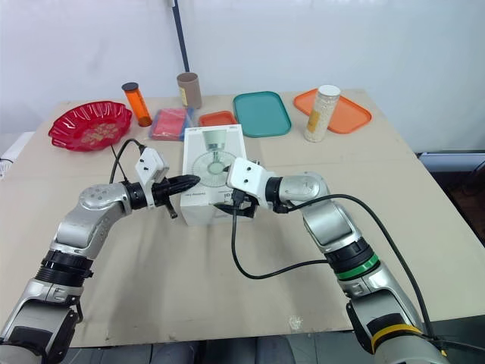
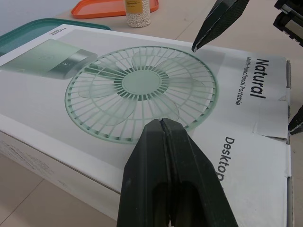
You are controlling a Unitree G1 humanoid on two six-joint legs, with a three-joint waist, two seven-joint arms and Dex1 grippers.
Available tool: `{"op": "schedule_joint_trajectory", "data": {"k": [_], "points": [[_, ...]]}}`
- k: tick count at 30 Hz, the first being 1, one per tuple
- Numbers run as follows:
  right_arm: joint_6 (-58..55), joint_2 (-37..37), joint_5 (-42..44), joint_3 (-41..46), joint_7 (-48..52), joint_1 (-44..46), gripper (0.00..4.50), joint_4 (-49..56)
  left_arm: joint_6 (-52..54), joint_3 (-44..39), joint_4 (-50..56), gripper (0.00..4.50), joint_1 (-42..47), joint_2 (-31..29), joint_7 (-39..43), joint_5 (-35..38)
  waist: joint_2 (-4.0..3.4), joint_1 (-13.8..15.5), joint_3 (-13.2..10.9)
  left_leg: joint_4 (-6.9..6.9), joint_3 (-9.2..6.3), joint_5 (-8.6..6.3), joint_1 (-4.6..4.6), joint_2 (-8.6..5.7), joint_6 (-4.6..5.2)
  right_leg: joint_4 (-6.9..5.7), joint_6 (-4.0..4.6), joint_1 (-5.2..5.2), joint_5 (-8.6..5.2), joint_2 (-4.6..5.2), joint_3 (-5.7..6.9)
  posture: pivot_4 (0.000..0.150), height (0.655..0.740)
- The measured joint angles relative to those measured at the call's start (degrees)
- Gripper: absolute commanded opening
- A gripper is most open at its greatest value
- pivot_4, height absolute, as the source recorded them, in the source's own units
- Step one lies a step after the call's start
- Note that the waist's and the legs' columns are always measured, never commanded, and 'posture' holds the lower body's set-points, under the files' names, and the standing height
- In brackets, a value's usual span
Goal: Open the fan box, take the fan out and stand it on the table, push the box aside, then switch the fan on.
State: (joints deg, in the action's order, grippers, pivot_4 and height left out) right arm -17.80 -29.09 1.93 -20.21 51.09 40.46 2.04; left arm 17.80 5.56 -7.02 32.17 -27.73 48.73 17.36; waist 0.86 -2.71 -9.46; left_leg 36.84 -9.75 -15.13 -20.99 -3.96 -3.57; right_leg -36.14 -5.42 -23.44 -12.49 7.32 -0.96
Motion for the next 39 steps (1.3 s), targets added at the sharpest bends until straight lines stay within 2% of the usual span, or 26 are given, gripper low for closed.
{"op": "schedule_joint_trajectory", "data": {"k": [14,19,23,26,39], "points": [[-7.37,3.98,5.35,8.83,-3.24,2.94,4.50,-3.90,0.09,-0.09,1.98,0.05,-1.35,0.05,0.16,-0.03,0.00,0.02,0.00,-0.04,0.02,0.00,-0.01,0.00,0.01,0.01,0.01,-0.03,0.01,0.01,-0.01,0.150,0.7384],[-9.64,3.28,9.16,10.86,-1.59,2.14,4.50,-2.11,0.18,-0.08,2.53,0.05,-1.68,-0.04,0.34,-0.03,-0.01,0.02,0.01,-0.04,0.01,-0.01,-0.01,0.00,0.02,0.01,0.01,-0.03,0.01,0.01,-0.01,0.150,0.7384],[-11.86,-2.50,15.65,11.92,5.92,-6.39,4.50,7.36,0.31,0.05,3.18,0.05,-1.99,-0.33,0.64,0.05,0.01,0.12,0.01,-0.01,0.02,-0.06,-0.05,-0.01,0.10,0.06,-0.02,0.00,-0.01,0.03,0.00,0.150,0.7384],[-12.38,-5.27,16.97,11.91,7.86,-9.85,4.50,10.22,1.00,-0.15,3.19,0.05,-1.96,-0.36,0.62,0.05,-0.01,0.05,0.02,0.03,0.05,-0.18,-0.03,-0.01,0.32,0.03,-0.04,0.00,0.01,0.02,-0.01,0.150,0.7384],[-11.09,-8.26,16.86,10.34,9.54,-14.79,4.50,11.84,1.08,-0.24,2.36,0.05,-1.20,-0.33,1.74,-0.05,-0.01,0.17,0.02,0.03,0.08,-0.14,0.03,0.03,0.25,0.06,-0.04,0.07,0.01,0.00,-0.02,0.150,0.7384]]}}
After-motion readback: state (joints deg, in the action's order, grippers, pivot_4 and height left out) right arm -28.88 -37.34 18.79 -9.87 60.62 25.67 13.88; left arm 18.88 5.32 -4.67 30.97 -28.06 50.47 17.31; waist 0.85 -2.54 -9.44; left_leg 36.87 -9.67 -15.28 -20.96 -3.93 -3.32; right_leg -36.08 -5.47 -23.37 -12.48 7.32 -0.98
